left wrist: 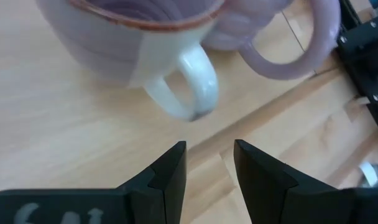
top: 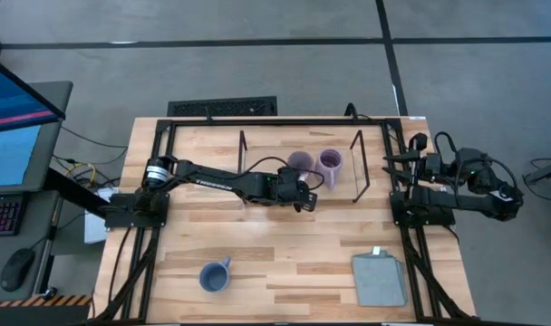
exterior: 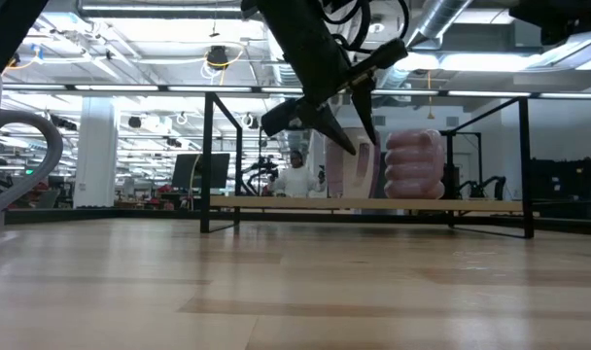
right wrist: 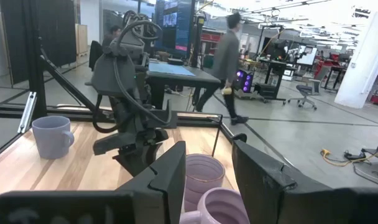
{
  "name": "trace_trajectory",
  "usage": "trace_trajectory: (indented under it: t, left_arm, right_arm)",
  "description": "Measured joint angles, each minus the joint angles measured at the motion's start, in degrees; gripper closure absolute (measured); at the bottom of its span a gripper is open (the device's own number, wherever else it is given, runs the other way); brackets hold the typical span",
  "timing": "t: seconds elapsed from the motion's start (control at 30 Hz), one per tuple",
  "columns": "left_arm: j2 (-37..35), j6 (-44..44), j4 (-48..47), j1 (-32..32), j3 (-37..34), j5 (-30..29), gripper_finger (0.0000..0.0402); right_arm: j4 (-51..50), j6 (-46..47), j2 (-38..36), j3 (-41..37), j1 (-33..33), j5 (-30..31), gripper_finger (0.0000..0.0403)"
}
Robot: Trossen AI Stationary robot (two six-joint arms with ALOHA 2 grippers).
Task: Stack small to large cups/mugs on shelf
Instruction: Put the blue mug on the shelf
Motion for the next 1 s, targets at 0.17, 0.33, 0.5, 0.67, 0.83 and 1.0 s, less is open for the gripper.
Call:
trace_trajectory:
  t: [0.17,0.33,0.5,0.67,0.83,1.0]
  left_arm:
    - [0.0,2.4,0.1,-1.5,0.0,2.2,0.0278]
    - [0.0,10.4,0.6,-4.8,0.0,3.4,0.0278]
    - [0.0,17.7,1.1,-7.3,0.0,0.3,0.0278]
    - [0.0,22.5,0.3,-8.4,0.0,-6.2,0.0278]
    - [0.0,25.6,-2.8,-8.4,0.0,-10.9,0.0278]
    - [-0.7,24.5,-10.8,-8.3,0.0,-19.4,0.0278]
  right_arm:
    - [0.0,0.0,0.0,0.0,0.0,0.0,0.0248]
    - [0.0,0.0,0.0,0.0,0.0,0.0,0.0250]
    - [0.0,0.0,0.0,0.0,0.0,0.0,0.0248]
    - [0.0,0.0,0.0,0.0,0.0,0.0,0.0248]
    - [0.0,0.0,0.0,0.0,0.0,0.0,0.0250]
    - [0.0,0.0,0.0,0.0,0.0,0.0,0.0248]
